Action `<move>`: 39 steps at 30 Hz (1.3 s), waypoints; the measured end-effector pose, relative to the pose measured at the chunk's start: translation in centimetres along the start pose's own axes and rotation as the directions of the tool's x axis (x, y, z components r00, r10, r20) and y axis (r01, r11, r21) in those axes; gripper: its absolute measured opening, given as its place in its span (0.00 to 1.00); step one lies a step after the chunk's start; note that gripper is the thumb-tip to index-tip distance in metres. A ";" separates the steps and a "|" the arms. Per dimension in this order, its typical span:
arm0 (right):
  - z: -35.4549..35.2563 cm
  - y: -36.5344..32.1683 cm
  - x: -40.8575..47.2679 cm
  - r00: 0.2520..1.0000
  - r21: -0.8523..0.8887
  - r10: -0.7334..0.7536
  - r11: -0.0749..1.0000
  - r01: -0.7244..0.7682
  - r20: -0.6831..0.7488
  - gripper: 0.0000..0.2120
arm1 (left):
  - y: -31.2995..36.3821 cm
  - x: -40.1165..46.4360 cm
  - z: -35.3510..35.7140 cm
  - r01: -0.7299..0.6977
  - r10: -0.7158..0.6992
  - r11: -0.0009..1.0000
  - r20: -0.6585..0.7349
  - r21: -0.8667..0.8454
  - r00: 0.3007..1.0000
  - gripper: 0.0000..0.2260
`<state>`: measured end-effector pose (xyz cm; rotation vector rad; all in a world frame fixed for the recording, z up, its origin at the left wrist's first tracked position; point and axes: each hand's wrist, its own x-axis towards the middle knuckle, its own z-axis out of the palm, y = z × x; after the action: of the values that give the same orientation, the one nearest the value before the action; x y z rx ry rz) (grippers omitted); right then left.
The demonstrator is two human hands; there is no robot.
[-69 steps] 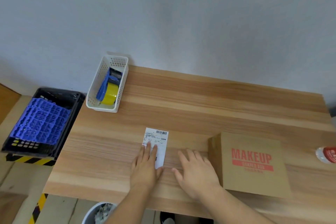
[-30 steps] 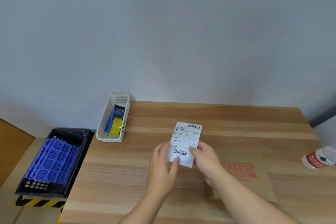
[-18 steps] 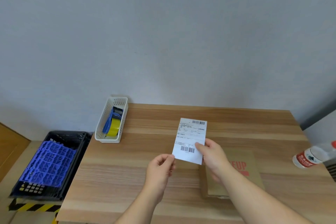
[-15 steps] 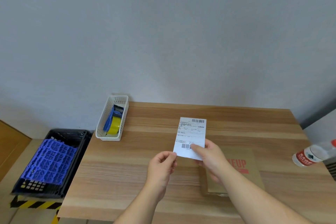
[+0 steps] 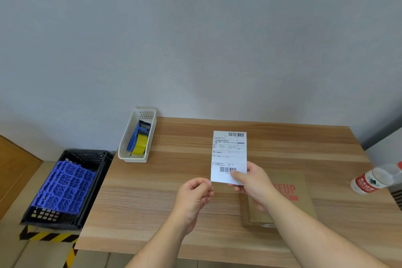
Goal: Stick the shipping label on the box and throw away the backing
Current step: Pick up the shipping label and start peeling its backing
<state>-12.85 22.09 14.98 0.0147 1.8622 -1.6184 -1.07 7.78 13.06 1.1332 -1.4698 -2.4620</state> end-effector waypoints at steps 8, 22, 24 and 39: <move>0.4 -0.1 0.3 1.000 -0.059 -0.014 0.998 0.015 0.011 0.10 | 0.3 0.3 -0.3 0.007 -0.007 1.000 0.022 0.005 1.000 0.05; 0.6 -0.1 0.9 1.000 -0.147 0.009 0.989 -0.009 -0.004 0.11 | 0.6 0.5 -0.6 -0.009 0.009 1.000 0.083 0.003 0.996 0.05; 0.7 0.0 0.9 1.000 -0.175 0.026 0.984 -0.029 -0.017 0.13 | 0.7 0.6 -0.5 -0.018 0.017 1.000 0.099 0.008 0.995 0.06; 2.8 -1.7 0.7 0.948 -0.546 -0.249 0.775 0.319 0.200 0.02 | 1.2 1.7 0.0 -0.113 0.107 0.992 0.110 0.055 0.988 0.08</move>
<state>-12.77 18.94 16.09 -0.6425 2.2651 -1.1344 -2.63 6.45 13.04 0.9150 -1.6008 -2.4531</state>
